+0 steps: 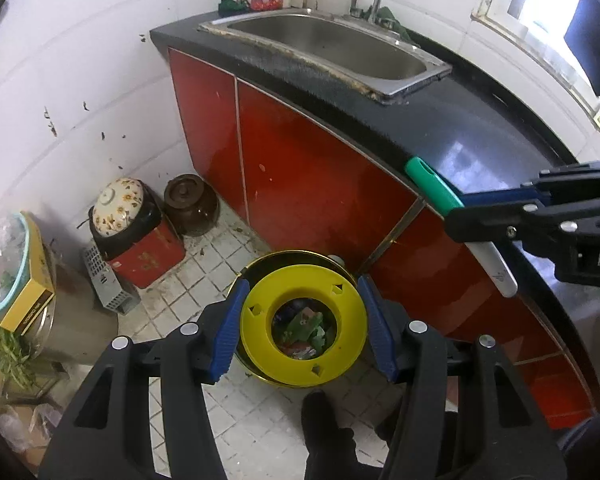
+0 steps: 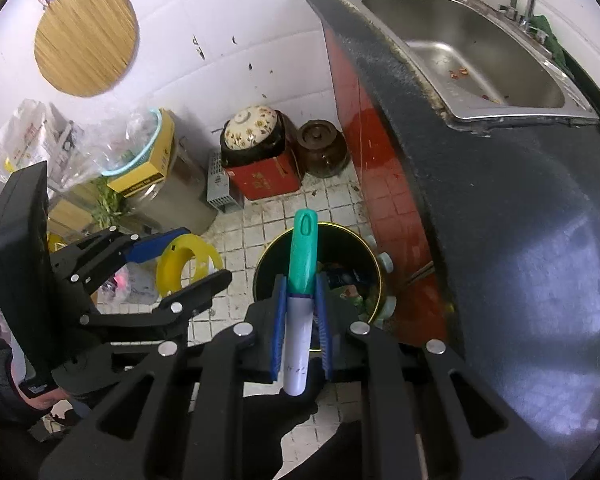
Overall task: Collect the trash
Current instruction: 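Carry tape roll and marker over the bin and open both tools, then move both tools back over the countertop trash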
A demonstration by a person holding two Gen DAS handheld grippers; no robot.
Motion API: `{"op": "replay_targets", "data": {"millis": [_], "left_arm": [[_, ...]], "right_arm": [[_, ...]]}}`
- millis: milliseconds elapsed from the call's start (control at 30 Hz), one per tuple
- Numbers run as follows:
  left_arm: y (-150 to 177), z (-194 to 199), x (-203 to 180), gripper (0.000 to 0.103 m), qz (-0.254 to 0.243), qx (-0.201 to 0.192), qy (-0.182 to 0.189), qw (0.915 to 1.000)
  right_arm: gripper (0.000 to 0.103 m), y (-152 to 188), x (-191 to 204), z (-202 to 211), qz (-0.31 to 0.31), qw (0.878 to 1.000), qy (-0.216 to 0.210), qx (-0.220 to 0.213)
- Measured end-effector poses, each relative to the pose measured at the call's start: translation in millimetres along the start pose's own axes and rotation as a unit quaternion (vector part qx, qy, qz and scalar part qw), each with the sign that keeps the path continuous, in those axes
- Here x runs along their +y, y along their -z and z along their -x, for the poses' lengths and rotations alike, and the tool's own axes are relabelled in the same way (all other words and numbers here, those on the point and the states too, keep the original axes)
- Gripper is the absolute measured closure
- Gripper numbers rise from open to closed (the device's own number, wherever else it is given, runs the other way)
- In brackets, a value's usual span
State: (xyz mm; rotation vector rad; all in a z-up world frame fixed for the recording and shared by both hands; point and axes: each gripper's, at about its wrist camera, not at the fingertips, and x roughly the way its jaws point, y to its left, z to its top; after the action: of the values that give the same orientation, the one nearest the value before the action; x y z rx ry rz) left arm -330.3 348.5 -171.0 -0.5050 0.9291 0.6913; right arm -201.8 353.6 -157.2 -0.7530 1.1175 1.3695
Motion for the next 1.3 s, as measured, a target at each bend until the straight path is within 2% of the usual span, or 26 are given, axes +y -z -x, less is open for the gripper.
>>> {"op": "replay_targets", "data": {"millis": [200,267,300,333,367,400,633,733,833,933,1067,1133,1200,1300], "left_arm": [[-3.1,-10.7,3.2,0.048,-0.009,0.000,0.010,0.9999],[-4.4,-13.4,4.1,0.042,-0.016,-0.001,0.013,0.9998],[-4.9,-14.4,4.2,0.029,-0.019,-0.001,0.011,0.9998],[-5.0,-13.8,4.9,0.026,-0.020,-0.006,0.008,0.9997],[-5.3,-13.3,5.5,0.024,-0.022,-0.010,0.007,0.9997],[-5.6,-13.5,5.9,0.023,-0.023,-0.010,0.005,0.9997],[-8.1,-8.1,9.9,0.022,-0.018,-0.010,-0.005,0.9998],[-13.8,1.8,1.6,0.016,-0.024,-0.016,-0.002,0.9996],[-23.1,13.6,-21.6,0.014,-0.043,-0.028,0.012,0.9986],[-39.2,20.1,-58.3,0.014,-0.082,-0.036,0.038,0.9953],[-62.2,22.7,-126.5,0.013,-0.149,-0.042,0.084,0.9844],[-71.7,24.2,-170.5,0.011,-0.187,-0.045,0.112,0.9749],[-78.1,25.0,-214.9,0.011,-0.223,-0.048,0.136,0.9642],[-81.9,27.5,-294.1,0.011,-0.279,-0.052,0.177,0.9423]], "right_arm": [[0.088,-10.0,-0.3,-10.3,0.000,1.000,0.009,0.002],[0.085,-12.3,-0.6,-13.7,0.001,1.000,0.007,0.006],[0.070,-14.8,-1.1,-16.2,0.001,1.000,0.009,0.010],[0.058,-15.8,-1.5,-16.7,0.000,1.000,0.012,0.009],[0.037,-15.5,-2.0,-14.8,-0.001,1.000,0.012,0.002],[0.035,-15.4,-2.4,-13.3,-0.001,1.000,0.010,-0.004],[0.035,-8.7,-14.2,7.1,-0.018,1.000,0.014,-0.015],[0.035,4.1,-30.9,32.5,-0.037,0.998,0.025,-0.033],[0.034,25.3,-59.2,70.6,-0.073,0.994,0.040,-0.064],[0.034,53.4,-94.1,115.1,-0.118,0.986,0.069,-0.098],[0.030,111.3,-149.0,180.6,-0.190,0.963,0.127,-0.145],[0.029,141.4,-172.5,206.9,-0.224,0.949,0.151,-0.161],[0.029,182.8,-199.9,238.5,-0.270,0.929,0.181,-0.179],[0.029,238.8,-229.1,274.1,-0.322,0.900,0.220,-0.194]]}}
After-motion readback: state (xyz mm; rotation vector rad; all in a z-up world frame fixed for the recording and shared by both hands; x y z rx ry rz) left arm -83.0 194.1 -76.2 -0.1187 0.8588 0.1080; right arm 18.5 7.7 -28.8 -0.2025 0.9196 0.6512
